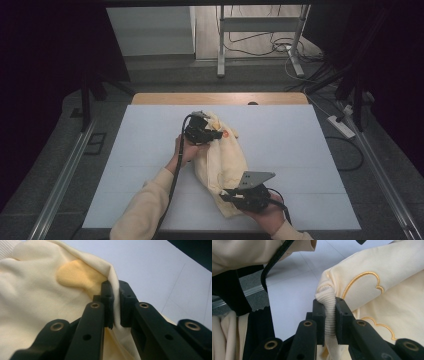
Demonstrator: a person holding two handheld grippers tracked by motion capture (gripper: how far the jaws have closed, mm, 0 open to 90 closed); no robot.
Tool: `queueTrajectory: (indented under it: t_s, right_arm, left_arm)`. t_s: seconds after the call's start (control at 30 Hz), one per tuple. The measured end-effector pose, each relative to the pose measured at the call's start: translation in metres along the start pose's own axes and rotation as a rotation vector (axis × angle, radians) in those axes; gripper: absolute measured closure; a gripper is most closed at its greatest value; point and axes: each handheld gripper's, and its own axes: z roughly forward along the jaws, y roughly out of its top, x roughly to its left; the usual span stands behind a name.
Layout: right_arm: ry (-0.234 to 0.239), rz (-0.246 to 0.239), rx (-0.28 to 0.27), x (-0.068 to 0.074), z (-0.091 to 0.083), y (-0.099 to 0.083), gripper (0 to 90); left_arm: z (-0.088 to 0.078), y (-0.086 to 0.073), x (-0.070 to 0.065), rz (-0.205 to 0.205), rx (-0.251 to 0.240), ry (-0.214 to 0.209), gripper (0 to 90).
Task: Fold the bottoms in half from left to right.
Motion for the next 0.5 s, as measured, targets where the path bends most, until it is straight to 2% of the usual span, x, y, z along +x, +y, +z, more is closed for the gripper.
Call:
queueTrajectory:
  t_s: [0.17, 0.27, 0.5]
  right_arm:
    - [-0.007, 0.007, 0.002, -0.002, -0.003, -0.003, 80.0]
    - [-0.011, 0.022, 0.002, -0.004, -0.006, -0.006, 80.0]
    - [-0.019, 0.025, 0.006, -0.005, -0.008, -0.008, 79.9]
  left_arm:
    - [0.013, 0.002, -0.001, 0.005, 0.03, 0.01, 82.7]
    - [0.02, 0.001, -0.001, -0.009, 0.042, 0.007, 82.4]
    - [0.027, -0.001, 0.0, -0.023, 0.055, 0.011, 81.0]
